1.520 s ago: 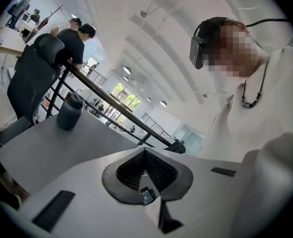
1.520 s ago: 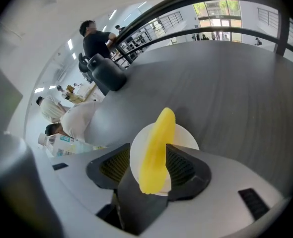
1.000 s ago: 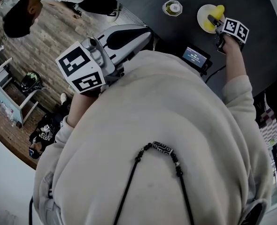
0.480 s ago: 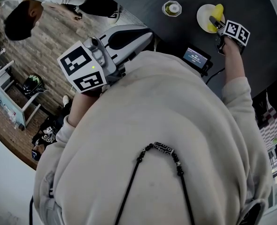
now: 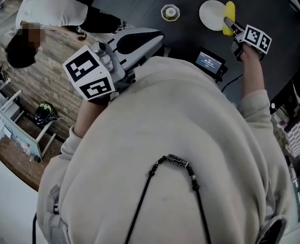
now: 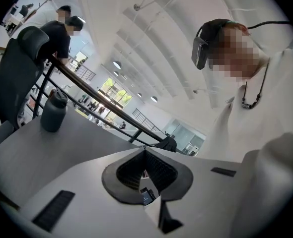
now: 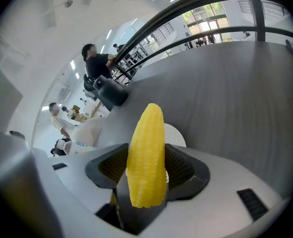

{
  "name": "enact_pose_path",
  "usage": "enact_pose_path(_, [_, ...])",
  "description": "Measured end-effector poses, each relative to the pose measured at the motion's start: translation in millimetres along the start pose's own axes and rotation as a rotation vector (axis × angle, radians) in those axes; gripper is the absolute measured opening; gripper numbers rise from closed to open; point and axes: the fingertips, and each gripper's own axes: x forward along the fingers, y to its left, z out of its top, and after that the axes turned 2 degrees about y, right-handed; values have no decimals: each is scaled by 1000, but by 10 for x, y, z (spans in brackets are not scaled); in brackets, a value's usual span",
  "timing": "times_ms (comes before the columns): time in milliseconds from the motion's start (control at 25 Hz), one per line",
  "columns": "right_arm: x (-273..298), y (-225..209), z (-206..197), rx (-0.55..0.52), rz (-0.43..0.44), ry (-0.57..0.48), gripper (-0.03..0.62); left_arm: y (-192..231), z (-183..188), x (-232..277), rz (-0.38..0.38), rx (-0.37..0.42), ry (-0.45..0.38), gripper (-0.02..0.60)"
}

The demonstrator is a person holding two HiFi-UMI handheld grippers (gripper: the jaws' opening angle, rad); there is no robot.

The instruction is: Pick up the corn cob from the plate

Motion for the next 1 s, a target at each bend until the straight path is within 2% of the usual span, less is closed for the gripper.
enact_pose_path(200, [-230, 35, -7, 22, 17, -65, 241, -68, 54, 155, -66, 33, 31, 3])
enact_pose_path(680, [-1086, -198, -320, 120, -35, -228, 239, -226, 203, 489, -243, 120, 119, 3])
enact_pose_path(1000, [-1402, 64, -491, 204, -32, -351, 238, -207, 376, 485, -349, 160, 165, 2])
